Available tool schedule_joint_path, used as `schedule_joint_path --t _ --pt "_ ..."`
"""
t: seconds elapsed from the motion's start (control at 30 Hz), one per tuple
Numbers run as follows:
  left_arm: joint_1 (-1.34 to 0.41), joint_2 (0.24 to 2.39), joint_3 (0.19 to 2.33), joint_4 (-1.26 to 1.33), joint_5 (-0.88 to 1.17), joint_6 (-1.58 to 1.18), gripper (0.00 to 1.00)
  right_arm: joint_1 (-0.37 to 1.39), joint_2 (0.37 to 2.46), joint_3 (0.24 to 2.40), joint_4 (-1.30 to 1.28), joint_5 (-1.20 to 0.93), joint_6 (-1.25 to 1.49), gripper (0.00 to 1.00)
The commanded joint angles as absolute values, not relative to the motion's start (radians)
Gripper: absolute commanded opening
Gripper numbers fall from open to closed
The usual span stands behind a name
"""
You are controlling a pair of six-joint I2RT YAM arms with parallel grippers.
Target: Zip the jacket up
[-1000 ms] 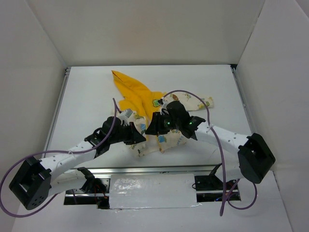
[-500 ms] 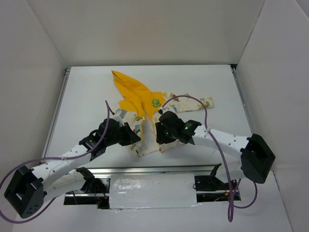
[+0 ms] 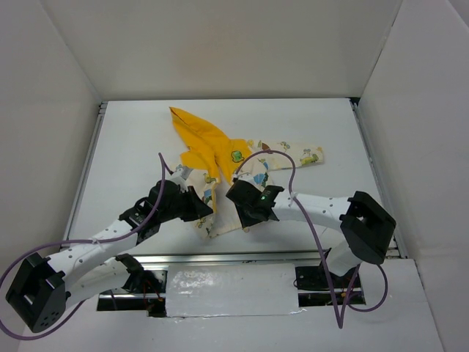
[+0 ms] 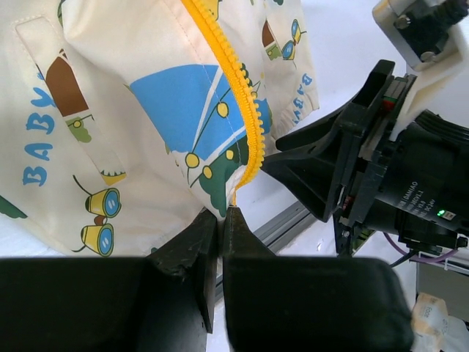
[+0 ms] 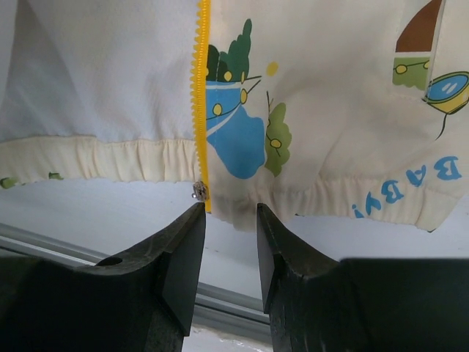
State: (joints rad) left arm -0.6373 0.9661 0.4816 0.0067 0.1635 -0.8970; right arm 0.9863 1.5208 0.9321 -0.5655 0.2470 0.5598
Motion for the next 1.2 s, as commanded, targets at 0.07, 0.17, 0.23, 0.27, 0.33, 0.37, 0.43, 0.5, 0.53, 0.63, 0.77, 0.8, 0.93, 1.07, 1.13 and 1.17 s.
schedule_joint_path --t 0.07,0.17,0.23,0.27,0.33,0.37,0.43,0.5,0.53,0.63,0.77,0.8,0.93,1.07,1.13,1.17 --pt "-0.63 0.957 0.471 0.035 0.184 -0.893 0.0 0.994 1.542 0.962 -0.566 0.275 0.555 0.43" --pt "-0.63 0.963 0.471 0.04 0.19 -0.893 0.0 0.994 1.558 0.96 -0.551 0.252 0.554 0.43" --pt "-0.63 0.965 0.472 0.041 0.192 -0.891 0.0 0.996 1.568 0.959 -0.543 0.241 0.551 0.43" --pt "-0.63 0.966 0.472 0.04 0.189 -0.89 0.0 0.994 1.568 0.957 -0.54 0.238 0.549 0.42" --pt "-0.63 0.963 0.472 0.035 0.186 -0.888 0.0 0.994 1.577 0.953 -0.532 0.233 0.548 0.41" --pt "-0.63 0.963 0.471 0.034 0.184 -0.888 0.0 0.994 1.585 0.951 -0.531 0.233 0.546 0.4" --pt "-0.63 0.962 0.468 0.037 0.184 -0.89 0.0 0.994 1.595 0.948 -0.523 0.233 0.546 0.39" --pt "-0.63 0.962 0.465 0.04 0.186 -0.891 0.0 0.994 1.612 0.946 -0.517 0.233 0.549 0.38" --pt "-0.63 0.963 0.465 0.04 0.186 -0.891 0.0 0.993 1.617 0.948 -0.517 0.233 0.548 0.38" --pt "-0.63 0.963 0.465 0.037 0.187 -0.888 0.0 0.994 1.628 0.942 -0.505 0.236 0.551 0.39" --pt "-0.629 0.963 0.466 0.035 0.184 -0.888 0.0 0.994 1.652 0.946 -0.496 0.232 0.552 0.38" --pt "-0.629 0.963 0.466 0.035 0.184 -0.888 0.0 0.994 1.655 0.945 -0.491 0.23 0.552 0.36" --pt "-0.629 0.966 0.466 0.035 0.186 -0.888 0.0 0.994 1.67 0.945 -0.483 0.226 0.552 0.24" --pt "-0.629 0.968 0.463 0.034 0.184 -0.888 0.0 0.994 1.672 0.945 -0.482 0.229 0.555 0.07" --pt "-0.629 0.969 0.462 0.035 0.181 -0.888 0.0 0.994 1.655 0.942 -0.479 0.224 0.558 0.01" --pt "-0.629 0.969 0.462 0.035 0.181 -0.888 0.0 0.994 1.648 0.943 -0.477 0.224 0.558 0.0"
